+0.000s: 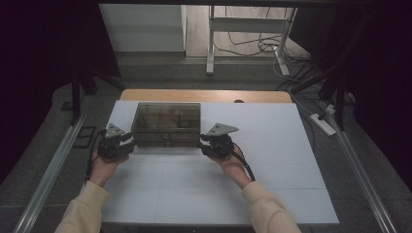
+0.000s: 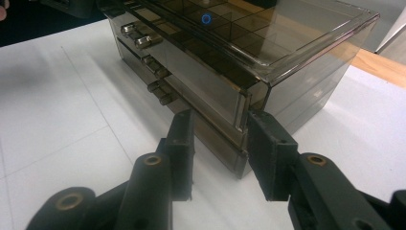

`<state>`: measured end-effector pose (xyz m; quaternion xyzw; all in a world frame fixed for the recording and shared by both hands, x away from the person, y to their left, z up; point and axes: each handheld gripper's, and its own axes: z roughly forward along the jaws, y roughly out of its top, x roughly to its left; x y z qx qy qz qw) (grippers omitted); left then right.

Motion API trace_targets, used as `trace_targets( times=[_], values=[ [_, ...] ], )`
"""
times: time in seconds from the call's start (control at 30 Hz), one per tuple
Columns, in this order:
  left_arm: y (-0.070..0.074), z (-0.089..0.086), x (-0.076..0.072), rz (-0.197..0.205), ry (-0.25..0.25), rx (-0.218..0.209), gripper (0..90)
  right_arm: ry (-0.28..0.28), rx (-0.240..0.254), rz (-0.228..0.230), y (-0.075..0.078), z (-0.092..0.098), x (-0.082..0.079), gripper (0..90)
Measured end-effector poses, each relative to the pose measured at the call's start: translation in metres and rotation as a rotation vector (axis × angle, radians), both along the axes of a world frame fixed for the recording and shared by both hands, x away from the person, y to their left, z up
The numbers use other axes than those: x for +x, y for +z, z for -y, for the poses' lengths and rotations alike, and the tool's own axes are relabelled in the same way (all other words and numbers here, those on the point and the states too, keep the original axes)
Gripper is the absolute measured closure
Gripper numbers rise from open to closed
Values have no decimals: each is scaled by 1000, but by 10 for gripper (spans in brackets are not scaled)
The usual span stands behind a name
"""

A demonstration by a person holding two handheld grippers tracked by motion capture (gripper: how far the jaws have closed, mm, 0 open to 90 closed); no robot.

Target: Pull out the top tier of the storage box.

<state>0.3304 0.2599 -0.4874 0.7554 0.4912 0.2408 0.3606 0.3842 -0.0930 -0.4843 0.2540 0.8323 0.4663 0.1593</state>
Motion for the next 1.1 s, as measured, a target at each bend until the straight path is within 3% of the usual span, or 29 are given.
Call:
trace_targets(
  times=[0.57,1.1],
  values=[
    [-1,-1,0,9,12,12,687,-35,-33,36,-3,-2,3,811],
    [0,-2,-2,13,20,28,751,-31,-46,52,-2,-2,2,845]
  ],
)
